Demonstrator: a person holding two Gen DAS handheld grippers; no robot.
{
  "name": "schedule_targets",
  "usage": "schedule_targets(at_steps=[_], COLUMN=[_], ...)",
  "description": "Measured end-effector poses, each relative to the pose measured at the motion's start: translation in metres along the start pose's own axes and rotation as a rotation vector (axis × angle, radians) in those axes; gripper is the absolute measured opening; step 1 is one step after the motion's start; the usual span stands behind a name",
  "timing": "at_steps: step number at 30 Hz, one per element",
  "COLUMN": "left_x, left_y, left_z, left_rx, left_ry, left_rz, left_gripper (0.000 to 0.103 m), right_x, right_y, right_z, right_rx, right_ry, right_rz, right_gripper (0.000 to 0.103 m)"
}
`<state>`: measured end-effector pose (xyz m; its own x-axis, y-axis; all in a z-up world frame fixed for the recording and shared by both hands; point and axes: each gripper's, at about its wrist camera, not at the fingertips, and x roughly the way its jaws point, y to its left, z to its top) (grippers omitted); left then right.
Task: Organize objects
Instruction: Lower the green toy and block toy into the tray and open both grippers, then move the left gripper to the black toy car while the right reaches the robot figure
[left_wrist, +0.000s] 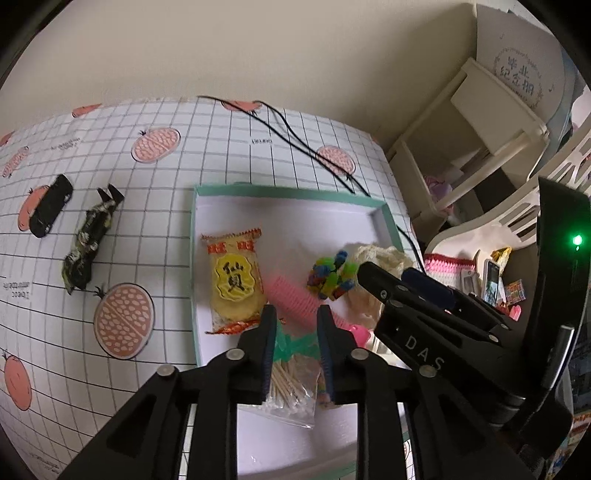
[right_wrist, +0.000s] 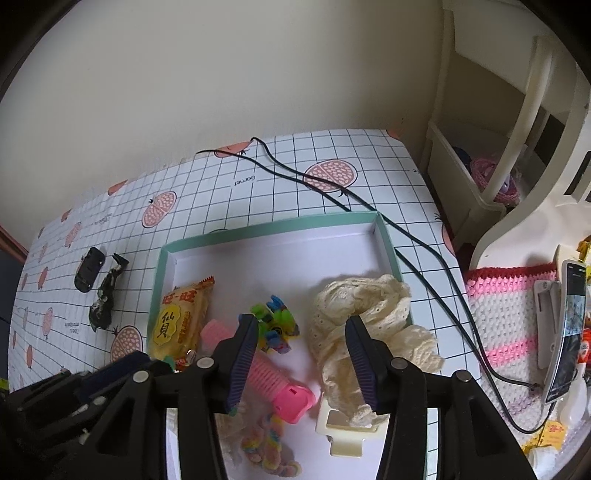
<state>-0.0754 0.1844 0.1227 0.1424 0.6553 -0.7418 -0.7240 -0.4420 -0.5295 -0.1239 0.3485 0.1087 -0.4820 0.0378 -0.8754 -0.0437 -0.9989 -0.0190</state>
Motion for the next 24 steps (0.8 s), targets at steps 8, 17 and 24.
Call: schedule_targets(at_steps=[8,17,24], left_x=[-0.01,-0.01,-0.012], left_y=[0.016,0.042,0.062], left_z=[0.005,0.005,0.005], left_rx=[-0.041,-0.12,-0.182], left_ry=[-0.053,-0.062,-0.071], left_rz=[0.092,0.192,0.265], left_gripper=[0.05,0.055,0.074], right_x=[-0.003,-0.001,0.001], right_y=[0.003,0.01,0.012], right_z=[0.0,-0.001,-0.003], right_rx=[-0.012,-0.037,-0.043], right_ry=[-0.003,-0.002,0.003], right_rz=[-0.001,-0.005,-0.005], right_gripper=[0.061,0.07,0.082])
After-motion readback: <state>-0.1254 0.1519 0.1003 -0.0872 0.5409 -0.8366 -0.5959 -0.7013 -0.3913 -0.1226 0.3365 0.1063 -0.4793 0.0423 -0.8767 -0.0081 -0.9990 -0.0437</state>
